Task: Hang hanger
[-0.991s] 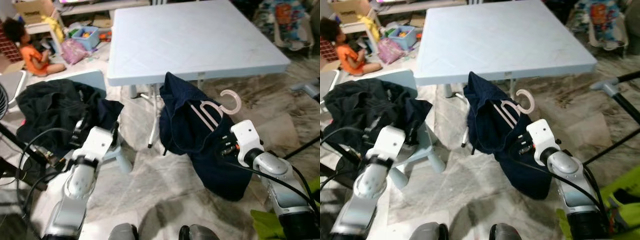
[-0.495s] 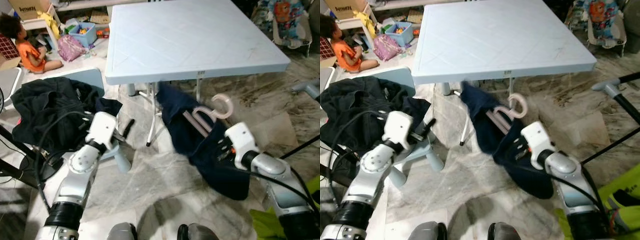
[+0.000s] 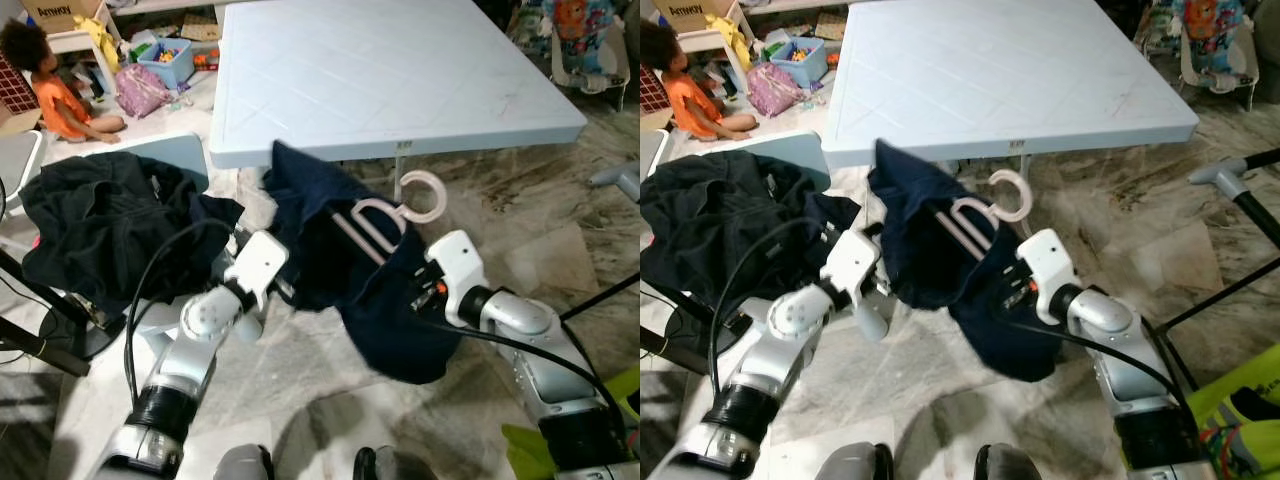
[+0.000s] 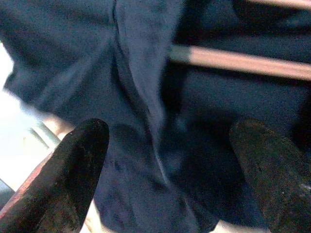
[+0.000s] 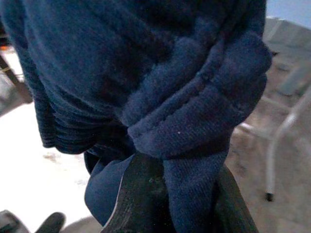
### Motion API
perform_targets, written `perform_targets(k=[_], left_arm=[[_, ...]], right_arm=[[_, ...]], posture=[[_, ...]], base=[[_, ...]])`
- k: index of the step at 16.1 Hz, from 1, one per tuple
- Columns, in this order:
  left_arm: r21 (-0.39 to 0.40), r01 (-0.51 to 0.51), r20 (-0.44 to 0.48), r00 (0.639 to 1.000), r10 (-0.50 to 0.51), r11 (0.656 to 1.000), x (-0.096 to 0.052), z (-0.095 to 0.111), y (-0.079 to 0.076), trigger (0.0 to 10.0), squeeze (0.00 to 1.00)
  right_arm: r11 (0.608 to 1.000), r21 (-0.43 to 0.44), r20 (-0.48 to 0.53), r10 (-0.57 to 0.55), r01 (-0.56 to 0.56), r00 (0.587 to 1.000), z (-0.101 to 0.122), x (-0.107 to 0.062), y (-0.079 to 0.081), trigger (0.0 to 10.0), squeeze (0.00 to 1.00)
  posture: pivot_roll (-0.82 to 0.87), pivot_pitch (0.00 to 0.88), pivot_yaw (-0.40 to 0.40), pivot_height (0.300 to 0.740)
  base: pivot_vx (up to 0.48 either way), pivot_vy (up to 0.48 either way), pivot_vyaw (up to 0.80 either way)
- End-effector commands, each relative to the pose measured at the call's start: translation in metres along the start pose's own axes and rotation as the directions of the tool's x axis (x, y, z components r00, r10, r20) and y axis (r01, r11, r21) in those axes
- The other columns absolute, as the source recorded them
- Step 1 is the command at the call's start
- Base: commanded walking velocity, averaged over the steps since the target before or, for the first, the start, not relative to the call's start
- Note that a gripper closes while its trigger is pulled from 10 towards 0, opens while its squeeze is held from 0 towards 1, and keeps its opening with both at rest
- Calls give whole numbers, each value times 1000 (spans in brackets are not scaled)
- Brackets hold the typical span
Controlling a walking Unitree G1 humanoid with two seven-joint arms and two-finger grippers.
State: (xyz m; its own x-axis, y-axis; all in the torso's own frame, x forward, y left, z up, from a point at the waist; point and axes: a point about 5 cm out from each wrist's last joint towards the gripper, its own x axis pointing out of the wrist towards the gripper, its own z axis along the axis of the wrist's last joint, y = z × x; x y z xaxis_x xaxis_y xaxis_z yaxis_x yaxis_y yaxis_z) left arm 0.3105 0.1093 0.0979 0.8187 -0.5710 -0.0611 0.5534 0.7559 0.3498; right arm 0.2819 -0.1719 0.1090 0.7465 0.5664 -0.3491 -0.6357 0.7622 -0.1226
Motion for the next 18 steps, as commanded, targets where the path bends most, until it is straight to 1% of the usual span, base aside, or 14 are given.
perform_targets(k=[1, 2, 3, 5, 7, 8, 9, 10, 11, 13, 15, 16, 17, 18], left_arm=[[48, -3, 10, 1000, 3, 999, 1, 1, 3, 10000, 1000], [92, -24, 23, 999, 22, 995, 3, 2, 7, 10000, 506], [99, -39, 19, 999, 38, 994, 5, 1, 11, 10000, 0], [111, -51, 11, 999, 50, 993, 7, -1, 16, 10000, 0], [125, -77, 13, 997, 76, 989, 9, -3, 22, 10000, 0], [137, -92, 0, 996, 92, 986, 8, -6, 25, 10000, 0], [139, -112, -10, 993, 115, 984, 8, -8, 30, 4078, 0], [135, -134, -13, 991, 136, 982, 7, -8, 35, 2549, 0], [132, -163, -15, 986, 167, 978, 6, -9, 42, 0, 0], [152, -215, -11, 976, 219, 965, 3, -7, 57, 0, 0], [159, -268, 10, 963, 270, 950, -4, -2, 75, 0, 0], [161, -273, 15, 962, 274, 948, -6, -1, 78, 0, 0], [170, -287, 28, 958, 287, 943, -10, 2, 87, 0, 0], [174, -293, 30, 956, 292, 940, -11, 3, 88, 0, 0]], right_arm=[[998, -20, 33, 55, -54, 998, 8, -1, 6, 10000, 0], [995, -24, 11, 97, -97, 995, 4, -4, 10, 10000, 0], [993, -35, 3, 110, -110, 994, 3, -6, 11, 10000, 0], [992, -34, 5, 122, -122, 993, 4, -8, 10, 10000, 0], [987, -53, -4, 149, -149, 989, 6, -12, 10, 10000, 0], [983, -70, -9, 168, -169, 986, 7, -14, 10, 10000, 0], [979, -99, -27, 174, -175, 984, 4, -16, 8, 10000, 0], [978, -138, -60, 152, -159, 987, -1, -16, 4, 10000, 0], [969, -198, -109, 128, -147, 986, -8, -16, -1, 10000, 0], [949, -279, -190, 96, -147, 977, -19, -19, -9, 10000, 0], [927, -344, -238, 66, -147, 969, -26, -22, -15, 10000, 0], [924, -358, -243, 46, -133, 969, -27, -22, -17, 10000, 0], [907, -399, -261, 32, -138, 965, -29, -21, -20, 10000, 0], [901, -409, -263, 31, -141, 964, -30, -20, -21, 10000, 0]], posture=[[-45, 101, 9, 740], [-45, 101, 9, 740], [-48, 100, 9, 740], [-56, 100, 13, 740], [-56, 100, 13, 740], [-61, 99, 13, 740], [-64, 97, 12, 740], [-67, 97, 11, 740], [-65, 97, 9, 740], [-59, 96, 7, 740], [-61, 97, 7, 740], [-61, 97, 7, 740], [-56, 95, 5, 740], [-56, 95, 5, 740]], base=[[0, 0, 0], [0, 0, 0], [0, 0, 0], [0, 0, 0], [0, 0, 0], [0, 0, 0], [0, 0, 0], [0, 0, 0], [0, 0, 0], [0, 0, 0], [0, 0, 0], [0, 0, 0], [0, 0, 0], [0, 0, 0]])
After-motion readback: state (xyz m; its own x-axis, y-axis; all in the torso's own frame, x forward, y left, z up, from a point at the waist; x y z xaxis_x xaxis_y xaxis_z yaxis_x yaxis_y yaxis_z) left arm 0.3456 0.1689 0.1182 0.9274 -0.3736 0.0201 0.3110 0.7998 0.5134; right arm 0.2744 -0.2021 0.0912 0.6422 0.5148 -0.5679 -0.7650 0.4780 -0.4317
